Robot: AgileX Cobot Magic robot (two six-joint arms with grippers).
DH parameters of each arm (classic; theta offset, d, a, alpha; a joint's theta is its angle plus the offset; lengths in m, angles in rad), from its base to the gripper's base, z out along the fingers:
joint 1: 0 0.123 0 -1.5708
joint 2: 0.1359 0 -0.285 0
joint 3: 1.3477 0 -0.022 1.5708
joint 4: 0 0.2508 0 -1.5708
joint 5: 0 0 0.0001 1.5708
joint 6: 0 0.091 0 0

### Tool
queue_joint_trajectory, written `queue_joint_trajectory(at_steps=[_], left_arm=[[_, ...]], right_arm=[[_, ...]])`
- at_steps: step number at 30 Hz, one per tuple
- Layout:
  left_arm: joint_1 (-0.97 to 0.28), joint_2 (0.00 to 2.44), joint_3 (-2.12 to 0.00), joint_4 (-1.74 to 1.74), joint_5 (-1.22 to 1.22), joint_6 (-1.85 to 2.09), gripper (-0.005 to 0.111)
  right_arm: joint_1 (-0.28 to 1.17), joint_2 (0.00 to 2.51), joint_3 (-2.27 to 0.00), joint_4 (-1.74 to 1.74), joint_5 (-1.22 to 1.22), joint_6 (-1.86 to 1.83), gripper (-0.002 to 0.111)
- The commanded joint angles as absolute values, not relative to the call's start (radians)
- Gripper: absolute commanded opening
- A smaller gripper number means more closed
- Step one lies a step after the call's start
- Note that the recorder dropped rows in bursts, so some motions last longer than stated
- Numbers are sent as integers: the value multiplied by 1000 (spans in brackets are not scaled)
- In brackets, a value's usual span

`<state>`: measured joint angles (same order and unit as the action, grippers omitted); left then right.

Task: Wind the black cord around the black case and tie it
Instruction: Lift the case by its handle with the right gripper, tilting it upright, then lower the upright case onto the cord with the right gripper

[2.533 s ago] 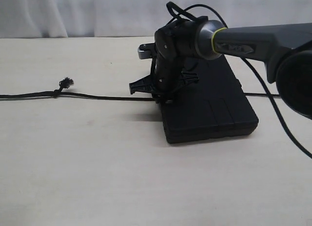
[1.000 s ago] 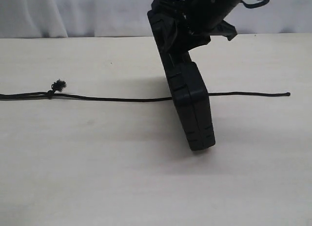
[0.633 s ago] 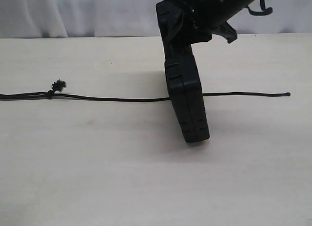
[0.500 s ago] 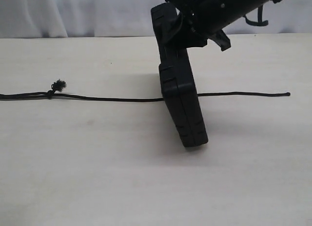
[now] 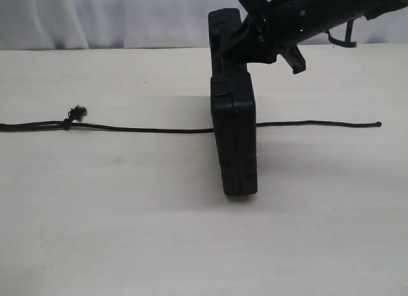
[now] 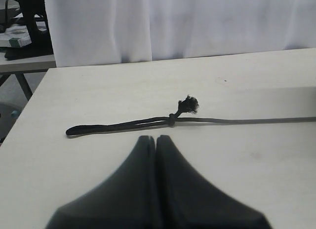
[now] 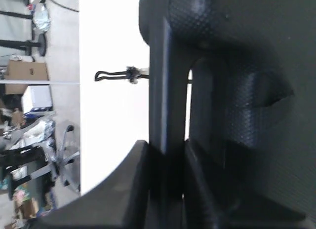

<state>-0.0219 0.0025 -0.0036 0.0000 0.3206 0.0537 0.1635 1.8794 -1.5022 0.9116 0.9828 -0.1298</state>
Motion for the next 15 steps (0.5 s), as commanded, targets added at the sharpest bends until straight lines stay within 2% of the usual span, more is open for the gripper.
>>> queue_joint_trajectory(at_steps=[1,15], left_arm=[[-25,0,0,0,307,53,0],[-25,0,0,0,307,53,0]], right_arm=[[155,1871,-1501,733,947,-92,4],[155,1871,-1501,563,927,-88,4]])
